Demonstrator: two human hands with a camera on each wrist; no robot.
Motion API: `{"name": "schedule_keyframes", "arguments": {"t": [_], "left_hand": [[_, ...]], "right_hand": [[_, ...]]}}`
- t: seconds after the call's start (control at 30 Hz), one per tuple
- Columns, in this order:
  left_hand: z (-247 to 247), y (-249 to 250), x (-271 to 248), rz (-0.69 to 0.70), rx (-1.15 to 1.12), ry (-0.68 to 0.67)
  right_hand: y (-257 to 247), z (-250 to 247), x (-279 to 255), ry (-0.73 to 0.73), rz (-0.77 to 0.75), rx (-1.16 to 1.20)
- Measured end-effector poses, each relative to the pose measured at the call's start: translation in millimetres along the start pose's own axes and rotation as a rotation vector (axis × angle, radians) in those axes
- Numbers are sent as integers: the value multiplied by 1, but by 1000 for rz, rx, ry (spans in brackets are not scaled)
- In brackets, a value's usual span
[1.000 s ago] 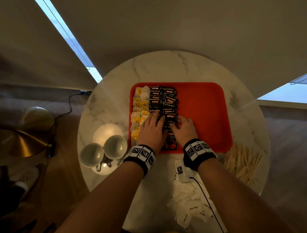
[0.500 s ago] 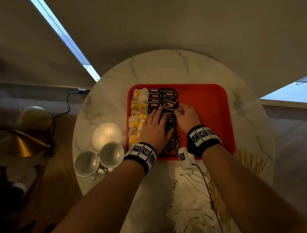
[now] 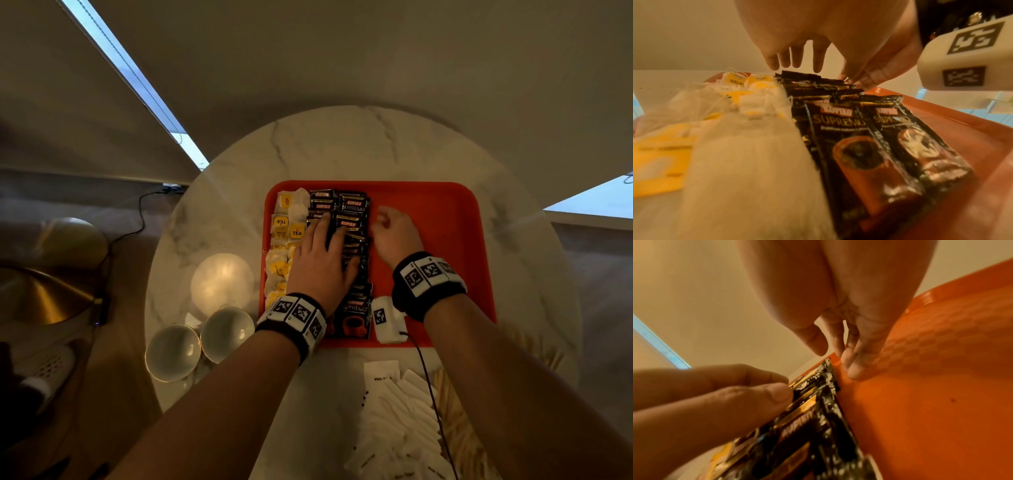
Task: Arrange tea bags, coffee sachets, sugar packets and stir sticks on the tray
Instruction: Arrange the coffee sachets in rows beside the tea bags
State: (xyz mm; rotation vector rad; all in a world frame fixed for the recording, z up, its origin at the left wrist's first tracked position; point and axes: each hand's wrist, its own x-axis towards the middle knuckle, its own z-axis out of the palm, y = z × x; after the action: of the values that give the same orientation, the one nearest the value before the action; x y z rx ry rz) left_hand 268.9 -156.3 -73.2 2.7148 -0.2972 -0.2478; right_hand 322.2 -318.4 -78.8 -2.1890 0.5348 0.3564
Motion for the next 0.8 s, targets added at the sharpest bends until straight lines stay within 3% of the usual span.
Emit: {"name": "schedule_keyframes", "arguments": {"t": [0.13, 0.37, 0.67, 0.8], "left_hand": [[2, 1, 9, -38, 16, -68], [4, -1, 13, -37, 14, -75], [3, -5, 14, -14, -2, -67], [2, -7, 10, 88, -41, -36]], "right_hand": [[-6, 8, 16, -89, -3, 53], [-10, 11, 22, -100, -37, 43], [-16, 4, 4, -41, -28, 88], [-12, -10, -21, 29, 75, 3]]}}
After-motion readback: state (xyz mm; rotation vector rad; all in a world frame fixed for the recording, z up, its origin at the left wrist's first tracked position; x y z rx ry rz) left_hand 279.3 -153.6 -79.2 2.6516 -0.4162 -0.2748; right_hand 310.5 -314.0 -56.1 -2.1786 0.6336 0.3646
